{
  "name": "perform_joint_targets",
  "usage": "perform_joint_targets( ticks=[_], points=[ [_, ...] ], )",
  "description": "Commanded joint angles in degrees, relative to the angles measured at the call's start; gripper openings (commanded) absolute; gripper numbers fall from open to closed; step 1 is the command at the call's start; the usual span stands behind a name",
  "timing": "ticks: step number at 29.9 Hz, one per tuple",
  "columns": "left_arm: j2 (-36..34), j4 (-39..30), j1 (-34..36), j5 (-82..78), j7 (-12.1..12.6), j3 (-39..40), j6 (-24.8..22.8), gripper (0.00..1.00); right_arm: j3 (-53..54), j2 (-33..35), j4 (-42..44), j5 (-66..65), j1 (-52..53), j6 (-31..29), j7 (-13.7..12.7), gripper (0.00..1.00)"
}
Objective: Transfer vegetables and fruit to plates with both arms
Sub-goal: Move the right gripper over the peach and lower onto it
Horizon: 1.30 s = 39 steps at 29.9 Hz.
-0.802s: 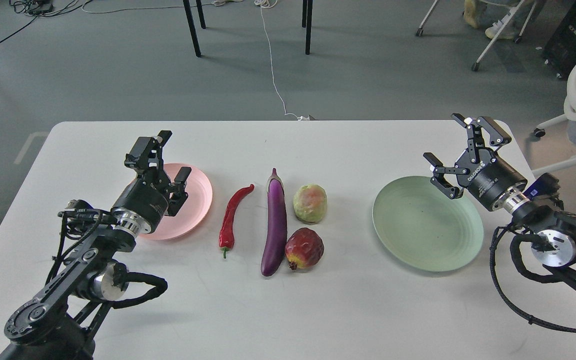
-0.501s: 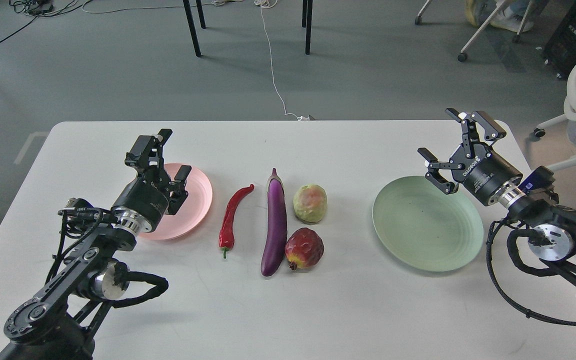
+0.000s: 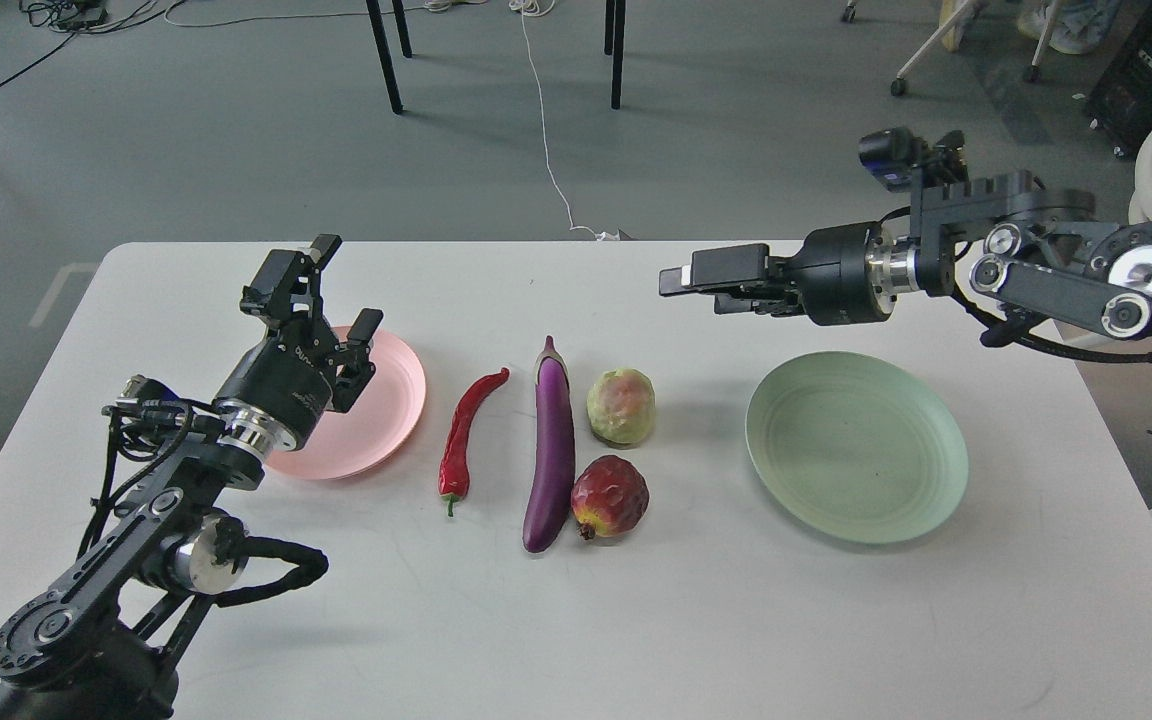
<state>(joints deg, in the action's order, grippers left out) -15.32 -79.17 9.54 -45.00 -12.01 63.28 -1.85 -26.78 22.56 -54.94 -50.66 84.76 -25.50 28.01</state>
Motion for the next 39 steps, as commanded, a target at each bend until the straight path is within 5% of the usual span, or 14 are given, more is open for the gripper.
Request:
perform_joint_targets(
  ticks=[1, 14, 39],
  points=[
    [0.0, -1.2, -0.3, 0.0, 0.1, 0.0, 0.2, 1.00, -5.2, -5.7, 0.4, -7.3, 2.9, 0.3, 0.0, 0.99],
    [-0.5, -2.8, -2.4, -0.2, 0.1, 0.4, 0.2, 1.00, -18.4, -22.2, 11.6, -12.6, 2.3, 11.6, 0.0, 0.97],
    [-0.5, -3.2, -3.5, -0.3, 0.1, 0.4, 0.2, 1.00, -18.3, -22.6, 17.0, -6.5, -4.0, 15.7, 0.0, 0.93]
  ],
)
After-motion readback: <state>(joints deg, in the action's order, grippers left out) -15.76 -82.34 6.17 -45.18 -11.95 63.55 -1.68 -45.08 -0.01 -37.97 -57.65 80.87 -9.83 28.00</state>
